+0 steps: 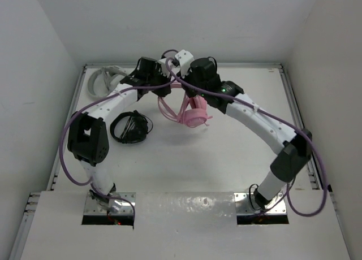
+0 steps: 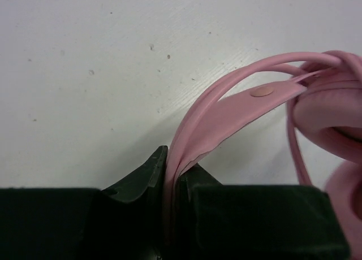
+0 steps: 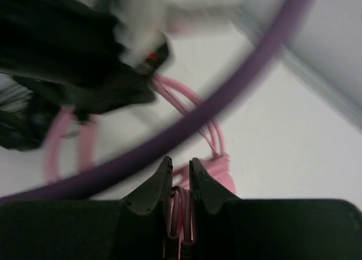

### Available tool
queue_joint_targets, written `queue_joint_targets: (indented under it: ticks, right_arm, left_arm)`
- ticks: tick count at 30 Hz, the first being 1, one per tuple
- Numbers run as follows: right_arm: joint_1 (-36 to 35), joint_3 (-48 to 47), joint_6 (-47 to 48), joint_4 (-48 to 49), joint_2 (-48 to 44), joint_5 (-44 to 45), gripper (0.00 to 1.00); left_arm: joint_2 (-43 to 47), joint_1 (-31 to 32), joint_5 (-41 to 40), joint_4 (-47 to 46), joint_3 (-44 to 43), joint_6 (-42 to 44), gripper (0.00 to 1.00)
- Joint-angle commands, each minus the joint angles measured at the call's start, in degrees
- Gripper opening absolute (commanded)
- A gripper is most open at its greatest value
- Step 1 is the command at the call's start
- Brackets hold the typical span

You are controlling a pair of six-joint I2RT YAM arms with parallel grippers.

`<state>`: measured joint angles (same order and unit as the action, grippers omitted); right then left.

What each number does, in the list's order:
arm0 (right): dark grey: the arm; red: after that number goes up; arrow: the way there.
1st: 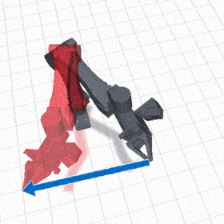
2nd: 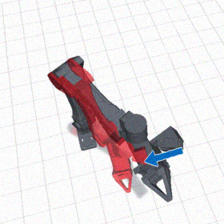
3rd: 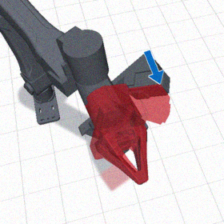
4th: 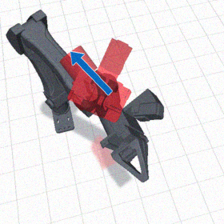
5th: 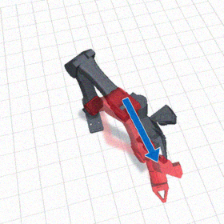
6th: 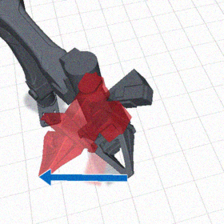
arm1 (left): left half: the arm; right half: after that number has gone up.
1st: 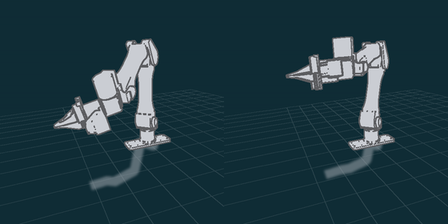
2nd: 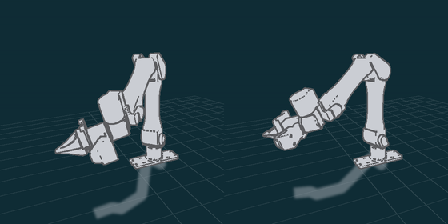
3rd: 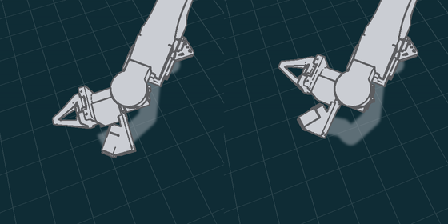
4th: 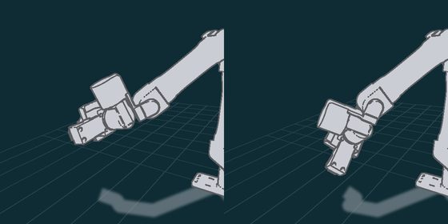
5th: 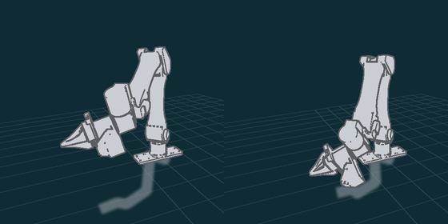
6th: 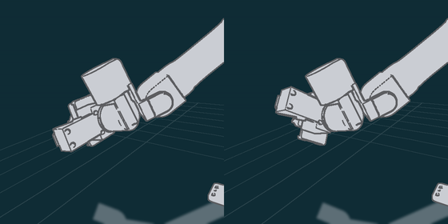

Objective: Wrap the headphones

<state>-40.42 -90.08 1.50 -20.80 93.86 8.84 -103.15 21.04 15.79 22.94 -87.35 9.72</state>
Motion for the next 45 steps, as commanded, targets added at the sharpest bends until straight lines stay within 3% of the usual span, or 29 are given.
queue_joint_targets:
  ticks: [1,5,17,22,30,32,33,34,36,37,39,40,41,43,45]
  right_arm:
    - [4.90,-2.45,-4.31,-6.62,8.85,7.93,0.00]
    - [9.74,-5.89,-8.08,-7.60,13.00,8.92,0.00]
    - [15.28,-5.10,-8.17,-6.44,17.05,5.31,0.56]
    - [18.54,-4.05,-8.62,-6.19,13.91,1.89,0.62]
    - [19.51,6.31,-6.59,-2.06,4.41,3.73,0.73]
    - [19.59,8.42,-6.59,-1.09,3.00,3.73,0.73]
    - [19.59,8.87,-6.42,-1.00,2.64,3.64,0.75]
    - [19.59,9.05,-6.42,-1.26,2.47,3.73,0.76]
    - [19.59,9.57,-6.42,-1.96,1.68,3.20,0.82]
    - [19.59,9.84,-6.42,-1.97,1.24,2.85,0.83]
    - [19.51,10.89,-6.42,-1.44,0.18,2.67,0.84]
    - [19.59,11.59,-6.42,-1.61,-0.08,2.76,0.84]
    - [19.59,11.95,-6.59,-2.22,-0.52,2.59,0.83]
    - [19.59,13.35,-4.85,-4.07,-1.75,-2.66,0.77]
    - [19.51,20.18,-2.04,-4.08,-6.03,-8.55,0.72]
  left_arm:
    - [3.40,-0.38,7.74,-3.96,1.56,0.13,0.00]
    - [2.61,-0.38,11.09,-1.85,2.62,-2.06,0.00]
    - [-1.35,-0.38,18.75,2.64,2.18,-8.57,0.00]
    - [-1.79,-0.47,19.98,0.53,2.27,-10.41,0.00]
    - [-6.26,-0.38,17.70,-5.27,1.23,-11.83,0.00]
    - [-8.81,-0.38,17.26,-5.62,-0.18,-11.13,0.18]
    - [-11.69,-0.38,15.34,-5.28,-2.19,-10.69,0.32]
    - [-13.02,-0.47,14.28,-5.45,-2.91,-9.99,0.62]
    - [-15.93,-0.38,9.46,-5.80,-4.75,-7.71,0.89]
    - [-16.46,-0.38,8.13,-6.06,-5.19,-5.34,0.98]
    - [-16.99,-0.38,6.36,-7.90,-4.94,-3.66,0.90]
    - [-16.99,-0.47,5.92,-8.69,-4.41,-3.30,0.73]
    - [-16.64,-0.38,5.83,-9.83,-2.58,-3.91,0.66]
    - [-16.82,-0.38,7.14,-10.81,-1.86,-4.70,0.66]
    - [-16.99,-0.30,7.67,-9.24,-1.94,-4.97,0.75]
